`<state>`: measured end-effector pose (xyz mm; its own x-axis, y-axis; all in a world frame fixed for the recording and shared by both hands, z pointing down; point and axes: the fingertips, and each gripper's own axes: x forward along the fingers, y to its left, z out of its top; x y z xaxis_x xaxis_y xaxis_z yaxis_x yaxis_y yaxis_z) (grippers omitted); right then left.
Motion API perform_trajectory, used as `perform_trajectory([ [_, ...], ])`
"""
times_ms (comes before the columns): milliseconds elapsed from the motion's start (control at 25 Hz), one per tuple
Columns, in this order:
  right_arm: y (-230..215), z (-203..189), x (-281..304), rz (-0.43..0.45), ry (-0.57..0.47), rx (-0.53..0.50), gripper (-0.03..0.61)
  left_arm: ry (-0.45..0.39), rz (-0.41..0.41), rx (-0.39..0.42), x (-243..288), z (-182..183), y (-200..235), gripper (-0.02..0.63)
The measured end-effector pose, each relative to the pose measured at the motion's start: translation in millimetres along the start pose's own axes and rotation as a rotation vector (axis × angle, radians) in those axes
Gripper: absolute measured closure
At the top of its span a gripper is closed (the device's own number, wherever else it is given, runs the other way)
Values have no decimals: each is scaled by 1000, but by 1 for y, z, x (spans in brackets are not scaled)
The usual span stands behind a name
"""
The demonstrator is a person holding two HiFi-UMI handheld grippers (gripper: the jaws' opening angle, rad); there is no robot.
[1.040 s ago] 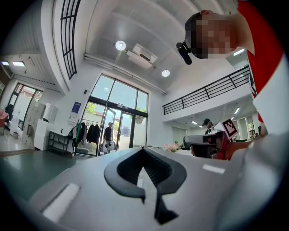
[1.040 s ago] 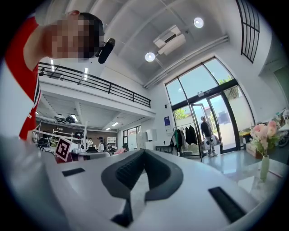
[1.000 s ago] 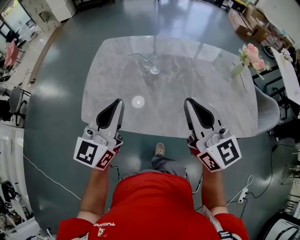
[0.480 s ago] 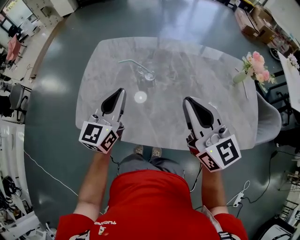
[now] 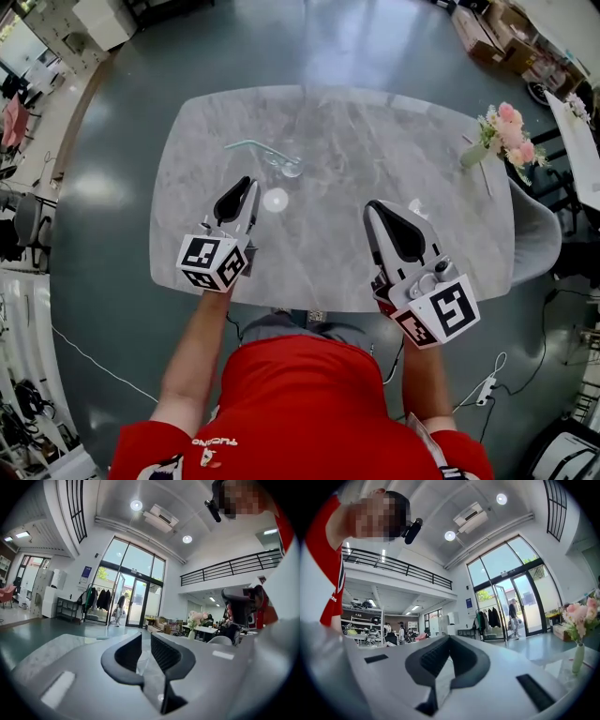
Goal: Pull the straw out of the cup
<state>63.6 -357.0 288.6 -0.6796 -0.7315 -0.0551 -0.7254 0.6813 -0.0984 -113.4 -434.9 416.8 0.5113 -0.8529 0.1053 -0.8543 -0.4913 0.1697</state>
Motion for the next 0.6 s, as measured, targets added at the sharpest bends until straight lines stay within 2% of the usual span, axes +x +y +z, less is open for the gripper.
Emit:
perform_trajectory([
  [360,-6,-10,14,-36,27,4,578,77,-10,-104,45,-41,32,465],
  [600,-18,-17,15,-75,54,8,578,136,27,-205,83,-68,64,425],
])
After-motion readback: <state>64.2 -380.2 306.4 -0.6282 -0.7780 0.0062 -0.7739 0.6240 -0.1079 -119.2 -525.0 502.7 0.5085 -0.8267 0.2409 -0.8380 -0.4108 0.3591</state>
